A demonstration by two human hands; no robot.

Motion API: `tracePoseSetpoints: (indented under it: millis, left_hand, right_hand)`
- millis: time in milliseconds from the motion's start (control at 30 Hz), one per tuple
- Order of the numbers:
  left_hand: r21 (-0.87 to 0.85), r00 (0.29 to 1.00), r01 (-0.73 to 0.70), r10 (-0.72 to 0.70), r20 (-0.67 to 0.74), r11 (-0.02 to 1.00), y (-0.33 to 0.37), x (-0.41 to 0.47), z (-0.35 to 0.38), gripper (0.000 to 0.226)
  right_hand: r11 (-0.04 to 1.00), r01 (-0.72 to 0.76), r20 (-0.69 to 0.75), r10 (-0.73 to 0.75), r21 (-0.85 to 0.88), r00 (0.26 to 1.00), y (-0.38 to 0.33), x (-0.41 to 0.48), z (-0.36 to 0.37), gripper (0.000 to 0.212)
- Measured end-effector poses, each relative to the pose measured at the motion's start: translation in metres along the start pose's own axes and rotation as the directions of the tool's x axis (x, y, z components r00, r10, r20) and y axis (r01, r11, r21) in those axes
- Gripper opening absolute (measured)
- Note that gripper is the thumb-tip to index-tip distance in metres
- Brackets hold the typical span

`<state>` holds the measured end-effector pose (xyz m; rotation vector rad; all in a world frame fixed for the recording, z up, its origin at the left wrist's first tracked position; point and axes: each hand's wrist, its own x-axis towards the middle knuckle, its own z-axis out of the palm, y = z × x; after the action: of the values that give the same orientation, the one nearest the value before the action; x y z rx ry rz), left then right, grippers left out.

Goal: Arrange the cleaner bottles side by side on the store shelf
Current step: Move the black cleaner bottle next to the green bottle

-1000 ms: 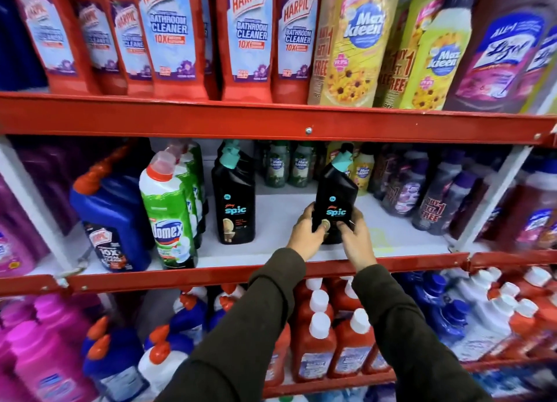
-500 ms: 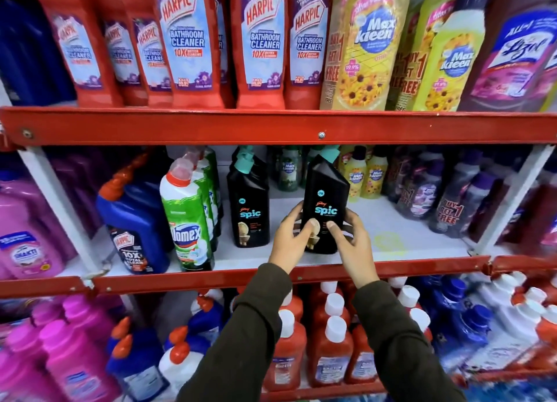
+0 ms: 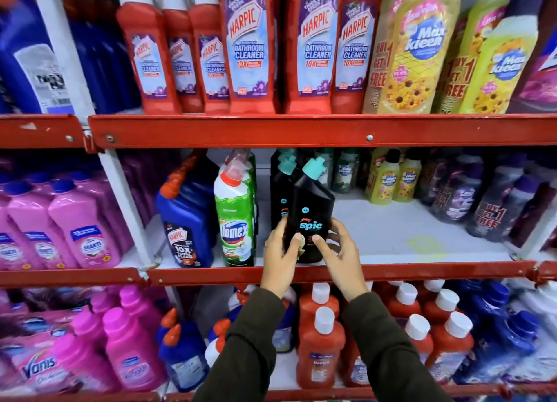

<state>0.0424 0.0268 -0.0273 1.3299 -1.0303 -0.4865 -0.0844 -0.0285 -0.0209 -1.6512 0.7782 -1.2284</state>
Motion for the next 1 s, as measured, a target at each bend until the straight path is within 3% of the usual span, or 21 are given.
tracePoseSetpoints:
  millis: [600,1000]
  left_hand:
    - [0.085,0.997,0.083,-0.083,-0.004,0.993,-0.006,-0.005,-0.029,0.054]
    - [0.092,0.998,0.056,-0.055,-0.010,0.994,-0.006,-0.006,-0.030,0.051]
  right_hand:
    - [0.998,-0.045,0.039,0.046,-0.036,0.998,0.001,-0.007,0.031,0.045]
    - [0.997,-0.045,0.042,0.047,-0.056,0.998,0.006,-0.004,0.034,0.047]
